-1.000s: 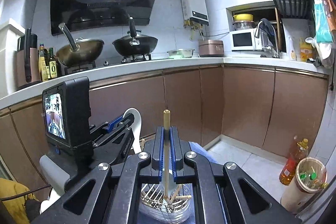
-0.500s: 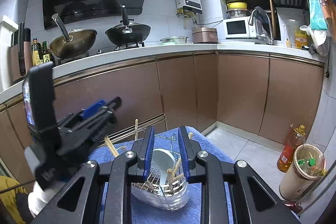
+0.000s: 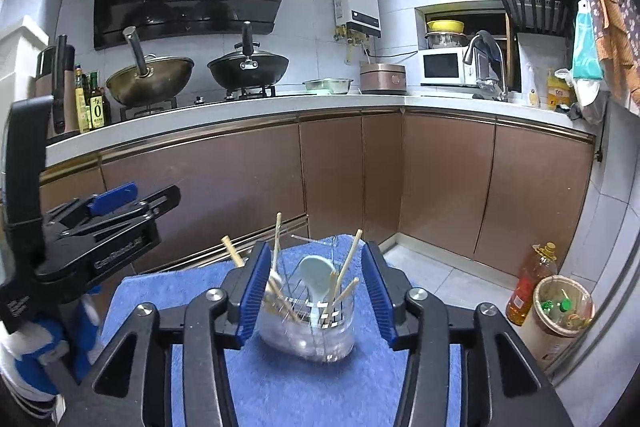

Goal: Organize utensils

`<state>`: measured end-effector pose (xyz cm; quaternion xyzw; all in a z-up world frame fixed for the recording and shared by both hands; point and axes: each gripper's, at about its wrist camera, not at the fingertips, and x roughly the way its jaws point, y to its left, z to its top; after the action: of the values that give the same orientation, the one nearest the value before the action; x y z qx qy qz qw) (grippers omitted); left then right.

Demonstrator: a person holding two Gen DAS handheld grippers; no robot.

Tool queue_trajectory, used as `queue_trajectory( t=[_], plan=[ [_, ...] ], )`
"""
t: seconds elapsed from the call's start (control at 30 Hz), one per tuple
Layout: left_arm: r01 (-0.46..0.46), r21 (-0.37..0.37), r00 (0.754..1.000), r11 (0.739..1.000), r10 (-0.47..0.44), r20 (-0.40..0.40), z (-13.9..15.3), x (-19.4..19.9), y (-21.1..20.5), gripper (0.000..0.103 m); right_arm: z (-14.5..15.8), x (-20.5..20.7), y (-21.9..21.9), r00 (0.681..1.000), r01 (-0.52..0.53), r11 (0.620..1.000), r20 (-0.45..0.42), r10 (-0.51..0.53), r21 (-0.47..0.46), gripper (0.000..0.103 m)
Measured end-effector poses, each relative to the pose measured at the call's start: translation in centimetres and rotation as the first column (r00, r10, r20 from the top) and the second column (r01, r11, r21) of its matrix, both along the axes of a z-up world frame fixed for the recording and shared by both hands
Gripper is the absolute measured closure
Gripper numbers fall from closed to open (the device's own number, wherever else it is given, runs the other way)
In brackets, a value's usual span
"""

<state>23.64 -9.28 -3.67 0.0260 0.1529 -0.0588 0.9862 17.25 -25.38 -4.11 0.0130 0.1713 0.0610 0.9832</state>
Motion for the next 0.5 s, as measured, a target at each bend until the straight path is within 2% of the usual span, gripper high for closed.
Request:
queue_trajectory(
  t=[0.23, 0.5],
  plan=[
    [-0.042, 0.04, 0.999, 0.998, 0.042, -0.01, 0.4, -5.4, 2.1, 0.041, 0.0, -3.5, 1.4, 1.0, 0.018, 1.0, -0.007, -0.018, 0.001, 0.043],
    [-0.127, 0.069, 0.992, 0.989, 0.126, 0.019, 1.1, -9.7, 4.0, 0.032, 0.3, -7.2, 2.6, 0.999, 0.043, 0.999, 0.013, -0.043, 0.016, 0.027]
  ],
)
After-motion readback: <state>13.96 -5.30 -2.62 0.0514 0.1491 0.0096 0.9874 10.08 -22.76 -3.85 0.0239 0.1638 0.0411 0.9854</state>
